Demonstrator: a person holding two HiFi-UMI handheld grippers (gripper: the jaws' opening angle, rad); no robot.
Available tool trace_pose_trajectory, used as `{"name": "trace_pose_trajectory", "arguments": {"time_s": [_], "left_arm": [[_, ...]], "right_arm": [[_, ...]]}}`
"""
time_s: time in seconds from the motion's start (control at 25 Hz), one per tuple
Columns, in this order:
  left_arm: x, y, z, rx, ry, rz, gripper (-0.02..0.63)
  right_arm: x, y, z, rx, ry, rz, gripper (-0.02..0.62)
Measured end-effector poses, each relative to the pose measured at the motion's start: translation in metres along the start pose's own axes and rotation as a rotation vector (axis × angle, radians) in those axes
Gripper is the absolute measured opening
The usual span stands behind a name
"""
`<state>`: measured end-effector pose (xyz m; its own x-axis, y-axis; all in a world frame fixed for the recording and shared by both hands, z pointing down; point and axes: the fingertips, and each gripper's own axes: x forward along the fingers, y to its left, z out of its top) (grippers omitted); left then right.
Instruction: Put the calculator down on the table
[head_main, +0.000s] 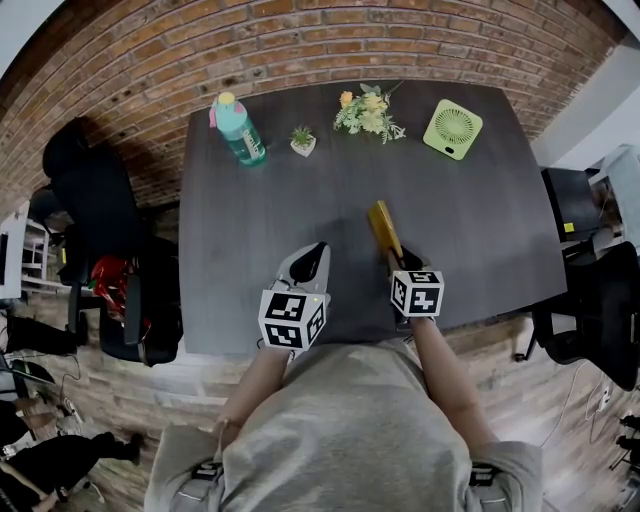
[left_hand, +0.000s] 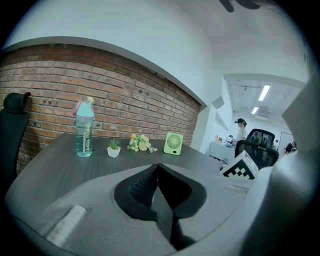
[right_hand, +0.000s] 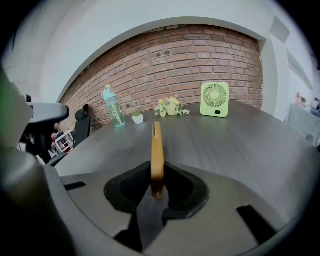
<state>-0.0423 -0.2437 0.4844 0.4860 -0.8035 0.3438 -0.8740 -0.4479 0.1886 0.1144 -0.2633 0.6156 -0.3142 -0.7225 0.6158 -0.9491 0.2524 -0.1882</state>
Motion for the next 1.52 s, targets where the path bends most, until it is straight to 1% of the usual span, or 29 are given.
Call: {"name": "trace_pose_trajectory", "arguments": {"time_s": [0.36,1.16,1.52], "left_arm": [[0.000,-0.003,0.002,-0.001,-0.007,-0.002,0.018],[0.004,-0.013,-0.002,0.012,0.005,-0.009,0.018],[0.010,-0.014,-0.002,0.014,0.011,-0.016,0.018]], "right_arm": [[0.002,-0.006,-0.002,0.005,0.011,0.007,0.089],[0.012,-0.034,0.004,-0.003,0.013,-0.026,0.126],[0.020,-0.047,0.005,0.023,0.022,-0.035,0.149]]}}
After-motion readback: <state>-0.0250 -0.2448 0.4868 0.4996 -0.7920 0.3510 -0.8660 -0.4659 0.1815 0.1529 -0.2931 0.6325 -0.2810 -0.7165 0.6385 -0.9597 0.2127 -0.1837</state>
